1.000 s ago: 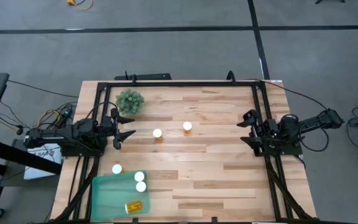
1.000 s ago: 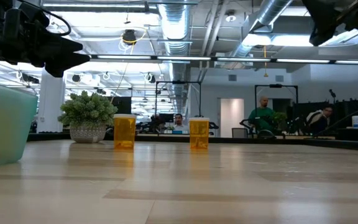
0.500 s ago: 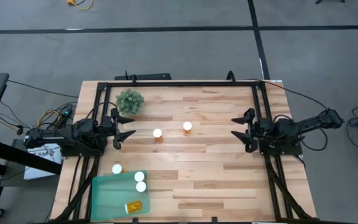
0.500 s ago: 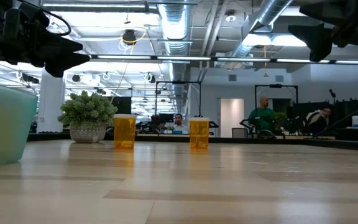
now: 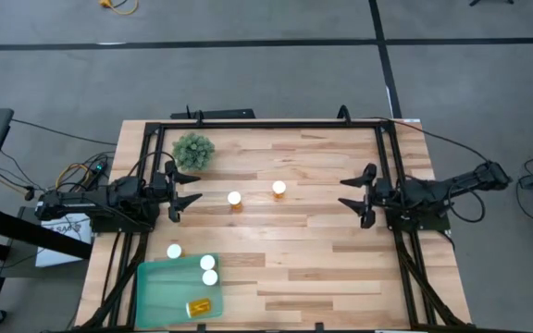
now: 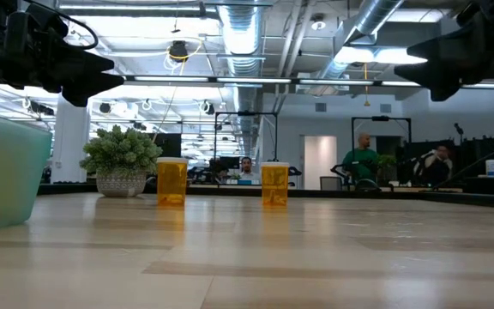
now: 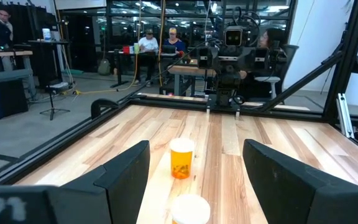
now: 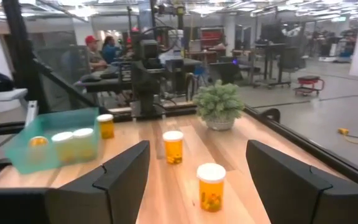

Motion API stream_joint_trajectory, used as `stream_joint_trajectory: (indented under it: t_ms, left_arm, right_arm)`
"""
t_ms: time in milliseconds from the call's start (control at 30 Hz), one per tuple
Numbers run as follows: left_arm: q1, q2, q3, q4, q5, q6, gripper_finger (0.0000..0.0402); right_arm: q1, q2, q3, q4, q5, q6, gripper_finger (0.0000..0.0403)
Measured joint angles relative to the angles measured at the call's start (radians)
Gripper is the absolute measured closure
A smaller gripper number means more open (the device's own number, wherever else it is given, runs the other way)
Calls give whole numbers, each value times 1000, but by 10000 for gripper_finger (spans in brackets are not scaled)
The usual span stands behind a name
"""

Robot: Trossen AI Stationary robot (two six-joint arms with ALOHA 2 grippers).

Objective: Pick and place pill bottles into a basket
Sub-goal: Put the middle yellow pill bottle into the green bin

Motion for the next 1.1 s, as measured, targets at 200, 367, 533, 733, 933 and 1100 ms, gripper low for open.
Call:
stream_joint_trajectory:
  t_ms: [200,367,533,733,933,1100]
  left_arm:
    - [0,0,0,0,0,-1,153]
    - [0,0,0,0,0,0,153]
    - [0,0,0,0,0,4,153]
    - [0,0,0,0,0,3,153]
    - [0,0,0,0,0,0,153]
    - [0,0,0,0,0,-2,153]
  right_arm:
    - [17,0,-10,42,-42,-1,143]
    - [22,-7,-57,152,-77,-10,143]
    - [22,-7,-57,158,-76,-10,143]
    - [10,-5,-58,88,-71,32,143]
    - [2,-5,-58,82,-71,50,143]
    - [2,-5,-58,19,-72,58,143]
